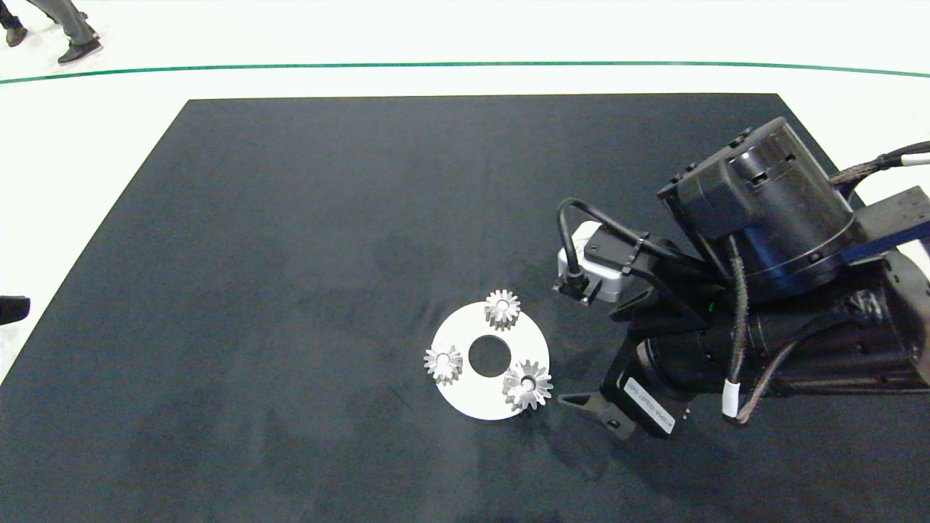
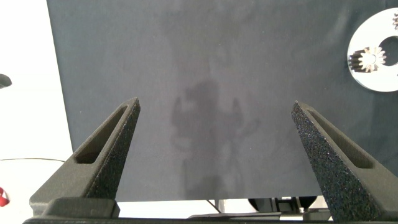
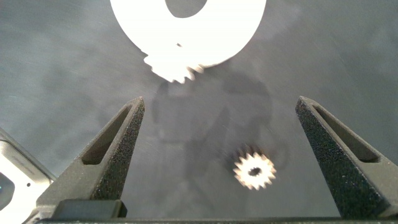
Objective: Remove an incorrectly installed larger gear and replace it with the correct smaller gear
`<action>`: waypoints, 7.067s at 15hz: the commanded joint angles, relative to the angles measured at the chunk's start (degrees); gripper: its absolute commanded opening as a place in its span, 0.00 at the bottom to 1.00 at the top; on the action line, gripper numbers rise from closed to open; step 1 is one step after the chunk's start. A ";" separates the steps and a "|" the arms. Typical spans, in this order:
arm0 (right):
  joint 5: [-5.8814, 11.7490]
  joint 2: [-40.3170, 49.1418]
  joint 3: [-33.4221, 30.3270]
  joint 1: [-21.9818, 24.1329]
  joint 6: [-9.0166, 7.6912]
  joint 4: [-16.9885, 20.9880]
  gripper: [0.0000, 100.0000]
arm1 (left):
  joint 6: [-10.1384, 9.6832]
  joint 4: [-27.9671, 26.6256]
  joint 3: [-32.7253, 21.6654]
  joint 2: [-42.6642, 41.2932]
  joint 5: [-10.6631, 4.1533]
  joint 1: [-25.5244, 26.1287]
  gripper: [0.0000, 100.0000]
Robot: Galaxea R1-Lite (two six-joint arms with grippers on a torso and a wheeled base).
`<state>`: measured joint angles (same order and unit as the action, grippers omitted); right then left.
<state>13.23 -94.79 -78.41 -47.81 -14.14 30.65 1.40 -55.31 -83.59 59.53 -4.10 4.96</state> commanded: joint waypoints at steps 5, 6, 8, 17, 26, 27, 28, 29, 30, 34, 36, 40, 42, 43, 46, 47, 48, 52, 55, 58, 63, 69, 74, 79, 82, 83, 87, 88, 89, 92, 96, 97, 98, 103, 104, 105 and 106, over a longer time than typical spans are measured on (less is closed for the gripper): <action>3.82 -9.44 -4.73 -4.22 -0.10 0.20 1.00 | 0.00 -0.33 -0.08 -1.08 -0.03 -0.04 1.00; 3.82 -11.11 -5.61 -4.13 0.17 0.03 1.00 | 0.09 -0.24 -0.08 -1.08 -0.12 -0.04 1.00; 3.82 -12.96 -6.05 -4.13 0.52 -0.15 1.00 | 0.27 -0.24 -0.08 -1.61 -0.03 0.05 1.00; 3.91 -16.04 -5.79 -3.78 1.57 -3.75 0.91 | 0.88 -0.24 0.01 -2.13 -0.03 -0.04 1.00; 3.91 -16.04 -5.26 -2.99 1.57 -3.66 0.73 | 0.88 -0.06 -0.08 -2.13 -0.03 -0.13 1.00; 3.91 -16.04 -5.26 -2.99 1.57 -3.75 0.71 | 0.88 -0.06 -0.08 -2.13 -0.12 -0.13 1.00; 3.82 -16.12 -5.26 -2.99 1.57 -3.75 0.68 | 0.88 -0.06 -0.08 -2.13 -0.03 -0.13 1.00; 3.82 -16.12 -5.26 -2.99 1.57 -3.84 0.67 | 0.88 -0.06 -0.08 -2.13 -0.03 -0.13 1.00; 3.82 -16.21 -5.26 -2.99 1.57 -3.84 0.65 | 0.88 -0.06 -0.17 -2.13 -0.03 -0.13 1.00; 3.91 -15.95 -5.17 -3.08 1.48 -3.75 0.56 | 0.88 -0.06 -0.26 -2.22 -0.03 -0.22 1.00; 3.91 -15.86 -4.65 -2.99 1.48 -3.75 0.53 | 0.88 0.03 -0.26 -2.49 -0.03 -0.13 1.00; 3.74 -15.60 -4.12 -2.99 1.57 -3.84 0.44 | 0.88 0.29 -0.17 -2.57 -0.03 -0.13 1.00; 3.65 -14.98 -4.12 -2.99 1.57 -4.19 0.41 | 0.88 0.29 -0.17 -2.57 -0.03 -0.13 1.00; 3.56 -14.28 -4.03 -3.08 1.57 -4.37 0.38 | 0.88 0.29 -0.17 -2.57 -0.03 -0.13 1.00; 3.21 -13.05 -3.77 -3.08 1.66 -4.90 0.32 | 0.88 0.29 -0.17 -2.57 -0.03 -0.13 1.00; 3.21 -9.88 -3.15 -3.25 1.57 -5.33 0.31 | 0.88 0.29 -0.08 -2.57 -0.03 -0.13 1.00; 3.56 -8.13 -2.01 -2.90 1.57 -5.33 0.29 | 0.88 0.29 -0.08 -2.57 -0.03 -0.13 1.00; 2.68 -2.15 4.41 5.45 1.66 -8.76 0.20 | 0.88 0.29 -0.08 -2.66 -0.03 -0.13 1.00; 2.42 -1.62 10.56 10.72 1.66 -13.77 0.16 | 0.88 0.29 0.01 -2.66 -0.03 -0.04 1.00; 1.19 -2.41 13.02 13.97 2.10 -18.08 0.16 | 0.88 0.29 0.01 -2.66 -0.03 -0.04 1.00; 0.31 -4.08 13.02 15.73 3.86 -21.95 1.00 | 0.88 0.29 0.01 -2.66 -0.03 -0.13 1.00; 0.48 6.82 20.40 14.94 3.42 -21.33 1.00 | 0.88 0.29 -0.08 -2.75 -0.03 -0.13 1.00; 0.57 14.90 33.76 14.59 5.62 -21.59 1.00 | 0.88 0.29 0.01 -2.75 -0.03 -0.04 1.00; -0.13 13.14 35.17 14.41 7.55 -22.12 0.89 | 0.88 0.29 0.01 -2.75 -0.03 -0.04 1.00; -0.22 10.24 35.34 14.24 7.64 -25.90 0.83 | 0.88 0.29 0.01 -2.75 -0.03 -0.04 1.00; -0.22 9.45 35.43 14.24 7.64 -26.60 0.82 | 0.97 0.29 0.01 -2.75 -0.03 -0.04 1.00; -0.39 8.13 35.43 14.15 7.73 -27.83 0.73 | 0.97 0.29 0.01 -2.75 -0.03 -0.04 1.00; -0.39 7.69 35.43 14.15 7.90 -28.01 0.71 | 0.97 0.29 0.01 -2.75 -0.03 -0.04 1.00; -0.39 7.61 35.43 14.15 7.99 -28.45 0.70 | 0.97 0.29 0.01 -2.75 -0.03 -0.04 1.00; -0.39 6.55 35.43 14.15 8.08 -30.12 0.64 | 0.97 0.29 0.01 -2.84 -0.03 -0.04 1.00; -0.39 6.55 35.43 14.24 8.08 -30.21 0.55 | 0.97 0.29 -0.08 -2.84 -0.03 -0.13 1.00; -0.39 6.55 35.43 14.24 8.08 -30.21 0.53 | 0.97 0.29 -0.08 -3.01 -0.03 -0.13 1.00; -0.31 6.55 35.43 14.24 8.08 -30.21 0.52 | 0.97 0.29 -0.08 -3.28 -0.03 -0.04 1.00; -0.39 6.11 36.93 14.24 8.08 -31.88 0.41 | 0.97 0.29 -0.17 -3.28 -0.03 -0.13 1.00; -0.31 6.11 37.36 14.24 8.08 -32.76 0.40 | 0.97 0.29 -0.17 -3.36 -0.03 -0.04 1.00; -0.22 6.11 37.63 14.24 8.08 -33.28 0.40 | 0.97 0.29 -0.17 -3.36 -0.03 -0.13 1.00; -0.31 6.11 37.63 14.24 8.08 -33.37 0.40 | 0.97 0.29 -0.17 -3.36 -0.03 -0.13 1.00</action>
<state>12.86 -88.39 -40.98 -33.56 -6.00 -2.76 2.36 -54.71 -83.76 56.17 -4.10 4.88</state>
